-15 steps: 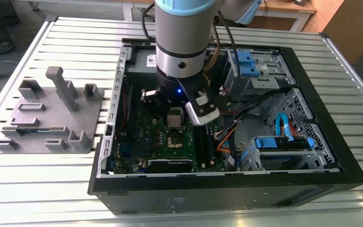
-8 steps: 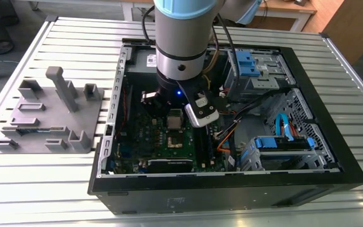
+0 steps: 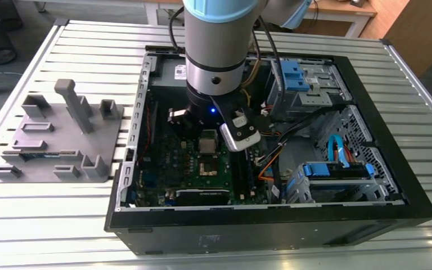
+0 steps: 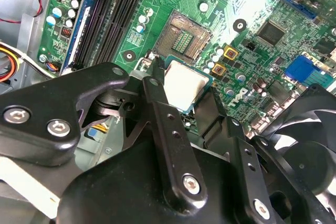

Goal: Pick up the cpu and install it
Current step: 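Place the cpu into insertion slot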

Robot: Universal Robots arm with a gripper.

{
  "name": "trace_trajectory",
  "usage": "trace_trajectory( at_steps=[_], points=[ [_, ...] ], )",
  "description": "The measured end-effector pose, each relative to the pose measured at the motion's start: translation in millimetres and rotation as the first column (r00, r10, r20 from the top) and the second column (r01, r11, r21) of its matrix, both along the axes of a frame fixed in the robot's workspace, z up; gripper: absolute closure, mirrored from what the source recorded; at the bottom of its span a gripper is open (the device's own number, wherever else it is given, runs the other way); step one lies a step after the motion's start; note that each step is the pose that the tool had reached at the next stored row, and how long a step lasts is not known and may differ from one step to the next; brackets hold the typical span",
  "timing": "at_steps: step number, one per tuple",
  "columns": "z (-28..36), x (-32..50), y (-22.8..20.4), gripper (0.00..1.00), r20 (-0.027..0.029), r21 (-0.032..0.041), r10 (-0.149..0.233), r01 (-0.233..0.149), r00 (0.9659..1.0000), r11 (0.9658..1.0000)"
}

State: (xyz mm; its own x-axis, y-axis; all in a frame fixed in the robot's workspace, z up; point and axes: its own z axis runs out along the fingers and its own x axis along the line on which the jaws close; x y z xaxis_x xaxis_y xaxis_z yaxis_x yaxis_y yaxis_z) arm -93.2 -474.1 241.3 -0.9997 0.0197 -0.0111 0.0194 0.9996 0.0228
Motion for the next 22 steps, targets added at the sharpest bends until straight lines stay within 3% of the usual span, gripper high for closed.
trace_trajectory(
  at_steps=[3, 10, 22],
  points=[
    [-0.9, 0.0, 0.0, 0.53, 0.0000, 0.0000, 0.000, 0.000, 1.0000, 1.0000],
    [-9.9, 0.0, 0.0, 0.53, 0.0000, 0.0000, 0.000, 0.000, 1.0000, 1.0000],
    [-10.9, 0.0, 0.0, 0.53, 0.0000, -0.0001, 0.000, 0.000, 1.0000, 1.0000]
  ],
)
